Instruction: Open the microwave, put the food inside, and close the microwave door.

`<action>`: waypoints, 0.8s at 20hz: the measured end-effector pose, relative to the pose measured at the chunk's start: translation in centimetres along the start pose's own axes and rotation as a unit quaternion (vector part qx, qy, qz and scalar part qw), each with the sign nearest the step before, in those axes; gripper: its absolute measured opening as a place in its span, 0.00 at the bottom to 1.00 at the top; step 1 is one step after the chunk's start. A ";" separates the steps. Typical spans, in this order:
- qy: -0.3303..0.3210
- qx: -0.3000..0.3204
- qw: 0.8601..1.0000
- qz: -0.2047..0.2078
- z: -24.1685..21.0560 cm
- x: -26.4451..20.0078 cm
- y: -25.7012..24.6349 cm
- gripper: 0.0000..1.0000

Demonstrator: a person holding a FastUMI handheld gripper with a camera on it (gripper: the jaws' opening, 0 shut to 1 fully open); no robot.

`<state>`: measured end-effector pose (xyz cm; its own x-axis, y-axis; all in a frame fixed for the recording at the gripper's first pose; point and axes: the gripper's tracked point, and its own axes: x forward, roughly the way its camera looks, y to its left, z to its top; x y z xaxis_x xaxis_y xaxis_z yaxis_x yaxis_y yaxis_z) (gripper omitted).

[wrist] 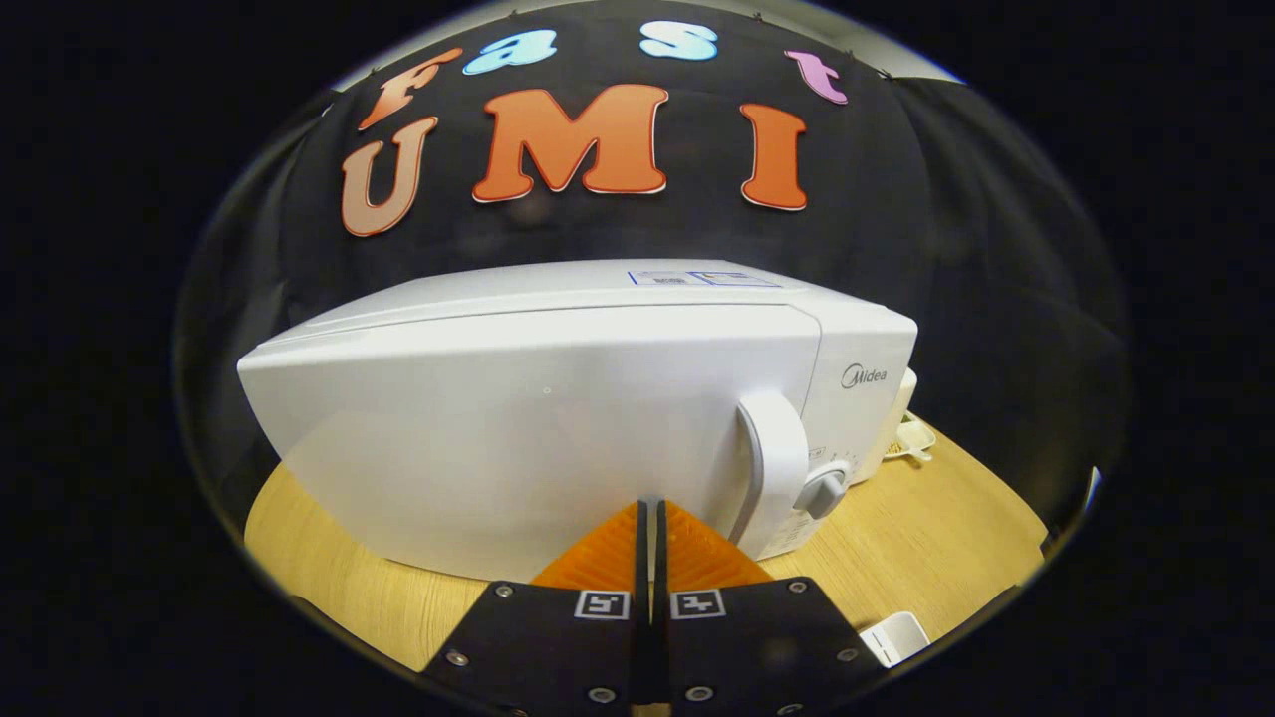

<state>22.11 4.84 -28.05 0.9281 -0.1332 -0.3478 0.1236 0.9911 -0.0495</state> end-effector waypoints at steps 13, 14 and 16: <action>-0.096 -0.001 0.995 0.028 15.5 -12.8 -6.2 0.03; -0.107 -0.004 0.994 0.027 17.3 -14.3 -6.5 0.05; -0.131 -0.006 0.991 0.027 20.8 -17.3 -7.1 0.16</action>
<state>12.44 0.14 -2.23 0.9928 -0.0736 -0.0950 0.0692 0.9964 -0.0486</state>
